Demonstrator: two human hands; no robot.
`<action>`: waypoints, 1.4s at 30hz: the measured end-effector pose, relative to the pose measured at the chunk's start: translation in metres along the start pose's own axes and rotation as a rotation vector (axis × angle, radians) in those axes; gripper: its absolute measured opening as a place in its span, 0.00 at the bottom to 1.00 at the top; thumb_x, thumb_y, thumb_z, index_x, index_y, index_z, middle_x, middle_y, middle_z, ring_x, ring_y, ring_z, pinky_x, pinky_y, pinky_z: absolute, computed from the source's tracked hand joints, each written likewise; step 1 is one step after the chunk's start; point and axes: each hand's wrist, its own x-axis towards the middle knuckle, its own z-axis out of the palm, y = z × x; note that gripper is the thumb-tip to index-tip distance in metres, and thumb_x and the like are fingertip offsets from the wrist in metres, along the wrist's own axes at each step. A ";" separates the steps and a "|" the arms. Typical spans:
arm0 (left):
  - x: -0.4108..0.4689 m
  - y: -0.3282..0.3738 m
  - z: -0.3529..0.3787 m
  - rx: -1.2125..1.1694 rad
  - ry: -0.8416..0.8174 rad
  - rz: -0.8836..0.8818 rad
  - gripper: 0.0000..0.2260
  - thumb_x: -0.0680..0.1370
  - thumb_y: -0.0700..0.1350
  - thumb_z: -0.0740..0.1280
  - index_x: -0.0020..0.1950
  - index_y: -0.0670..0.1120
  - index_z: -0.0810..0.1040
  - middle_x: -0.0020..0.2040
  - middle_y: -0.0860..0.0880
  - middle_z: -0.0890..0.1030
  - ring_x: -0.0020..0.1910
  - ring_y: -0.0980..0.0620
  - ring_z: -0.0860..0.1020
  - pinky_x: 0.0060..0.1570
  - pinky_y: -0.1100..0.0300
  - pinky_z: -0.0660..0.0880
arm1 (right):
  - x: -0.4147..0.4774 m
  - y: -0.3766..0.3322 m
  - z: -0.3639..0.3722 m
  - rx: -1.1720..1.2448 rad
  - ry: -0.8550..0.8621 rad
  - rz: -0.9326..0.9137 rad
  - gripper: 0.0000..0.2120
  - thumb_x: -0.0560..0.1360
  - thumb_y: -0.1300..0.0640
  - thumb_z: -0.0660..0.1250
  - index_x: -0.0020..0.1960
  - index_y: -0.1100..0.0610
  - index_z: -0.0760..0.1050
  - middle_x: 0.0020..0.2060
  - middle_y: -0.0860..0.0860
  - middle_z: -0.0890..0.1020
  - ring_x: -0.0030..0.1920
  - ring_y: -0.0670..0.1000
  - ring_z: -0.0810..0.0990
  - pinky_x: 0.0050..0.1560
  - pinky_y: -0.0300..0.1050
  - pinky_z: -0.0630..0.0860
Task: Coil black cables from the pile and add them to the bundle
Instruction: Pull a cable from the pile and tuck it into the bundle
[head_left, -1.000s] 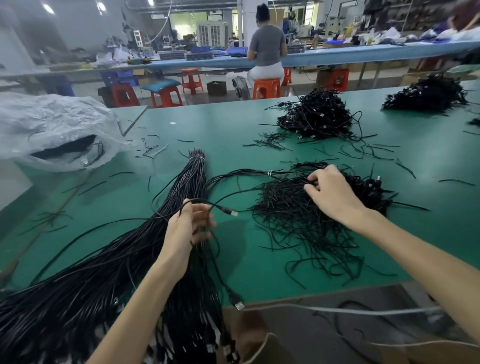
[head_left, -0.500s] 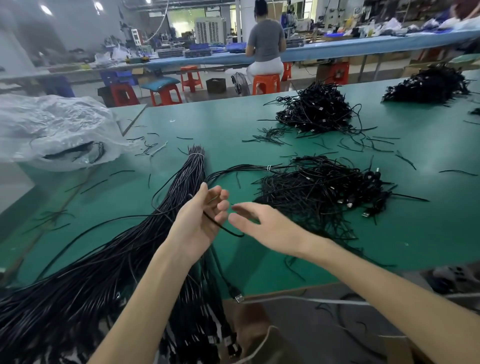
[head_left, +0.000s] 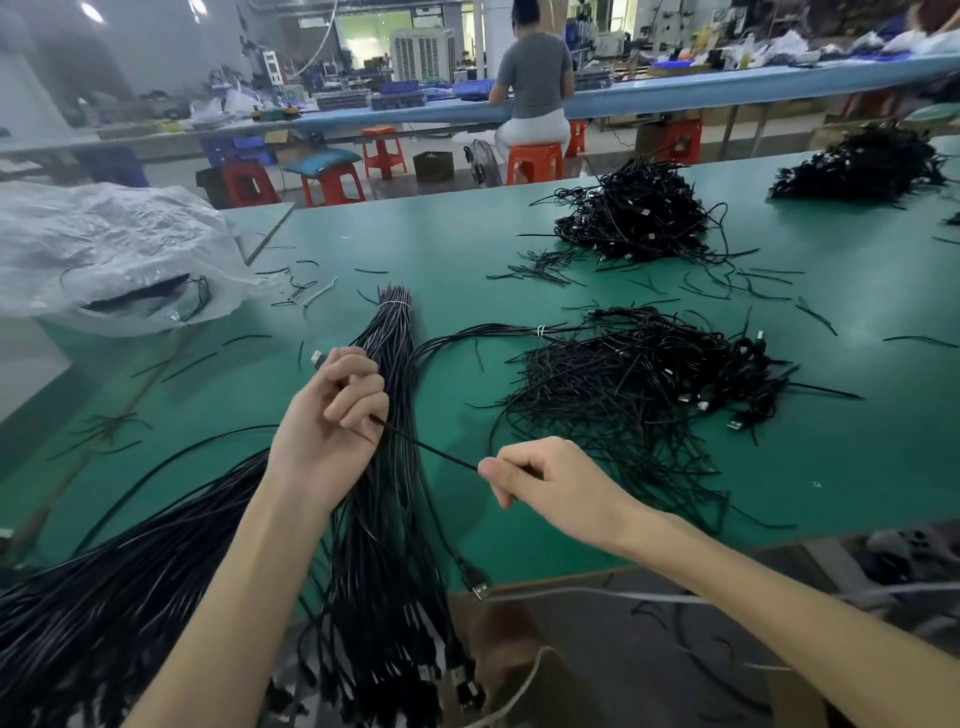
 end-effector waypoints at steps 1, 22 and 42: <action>-0.001 0.000 0.002 0.049 -0.014 0.005 0.19 0.89 0.47 0.52 0.42 0.46 0.74 0.33 0.56 0.72 0.25 0.58 0.57 0.25 0.63 0.63 | 0.000 0.002 -0.001 -0.003 -0.003 0.008 0.23 0.82 0.41 0.62 0.34 0.53 0.76 0.24 0.47 0.68 0.26 0.44 0.64 0.33 0.34 0.63; -0.002 -0.062 -0.005 1.174 -0.136 -0.012 0.25 0.85 0.57 0.51 0.77 0.45 0.70 0.75 0.51 0.74 0.75 0.56 0.70 0.75 0.58 0.67 | 0.024 -0.044 -0.007 0.376 0.154 -0.059 0.26 0.85 0.49 0.59 0.33 0.63 0.70 0.27 0.49 0.68 0.27 0.45 0.63 0.37 0.44 0.66; -0.009 -0.071 0.007 1.671 -0.028 0.118 0.21 0.79 0.60 0.54 0.58 0.51 0.81 0.52 0.54 0.86 0.53 0.55 0.84 0.58 0.53 0.79 | 0.039 -0.031 -0.015 -0.027 0.374 -0.054 0.30 0.84 0.47 0.63 0.25 0.53 0.60 0.20 0.43 0.59 0.24 0.45 0.60 0.30 0.45 0.64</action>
